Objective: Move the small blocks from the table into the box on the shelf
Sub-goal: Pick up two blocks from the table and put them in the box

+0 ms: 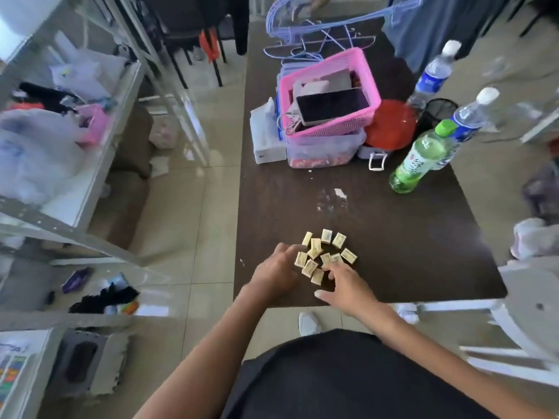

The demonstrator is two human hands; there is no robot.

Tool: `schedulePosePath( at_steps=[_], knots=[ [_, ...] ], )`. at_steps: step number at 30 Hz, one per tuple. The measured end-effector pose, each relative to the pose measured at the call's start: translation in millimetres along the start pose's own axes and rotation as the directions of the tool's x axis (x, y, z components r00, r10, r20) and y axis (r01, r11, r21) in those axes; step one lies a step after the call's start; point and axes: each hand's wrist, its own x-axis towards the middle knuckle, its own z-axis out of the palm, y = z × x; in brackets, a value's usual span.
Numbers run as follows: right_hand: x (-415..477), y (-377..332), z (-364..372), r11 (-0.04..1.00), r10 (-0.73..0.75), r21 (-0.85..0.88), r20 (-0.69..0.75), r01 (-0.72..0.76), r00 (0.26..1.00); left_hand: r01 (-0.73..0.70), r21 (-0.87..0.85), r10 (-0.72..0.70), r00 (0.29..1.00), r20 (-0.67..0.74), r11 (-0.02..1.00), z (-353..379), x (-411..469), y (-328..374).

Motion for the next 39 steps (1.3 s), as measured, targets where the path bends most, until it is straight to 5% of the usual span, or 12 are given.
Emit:
schedulePosePath(
  at_steps=[4, 12, 18, 23, 32, 39],
  knots=[
    [2.3, 4.8, 7.3, 0.996, -0.045, -0.079, -0.022, 0.043, 0.999, 0.053, 0.177, -0.069, 0.994, 0.087, 0.983, 18.6, 21.0, 3.4],
    [-1.8, 4.6, 9.1, 0.998, -0.049, -0.039, -0.090, 0.046, 0.995, 0.116, 0.205, -0.111, 0.993, -0.036, 0.972, 26.0, 17.9, -7.8],
    [-13.3, -24.3, 5.7, 0.998, -0.050, -0.036, -0.052, 0.048, 0.997, 0.201, 0.044, -0.194, 0.973, -0.123, 0.979, 17.5, -15.9, -41.5],
    [-16.3, -81.6, 6.0, 0.978, -0.207, 0.001, -0.048, 0.207, 0.977, 0.208, -0.148, -0.239, 0.943, -0.231, 0.967, -3.3, -60.4, -75.1],
    [-36.8, -243.0, 58.4, 0.829, -0.558, 0.027, 0.119, 0.559, 0.822, 0.197, -0.520, -0.449, 0.789, -0.420, 0.831, -38.6, -196.3, -189.1],
    [-68.7, -362.6, 144.8, 0.720, -0.692, 0.104, 0.182, 0.686, 0.699, 0.137, -0.725, -0.665, 0.538, -0.518, 0.676, -52.1, -322.7, -277.1]
  ],
)
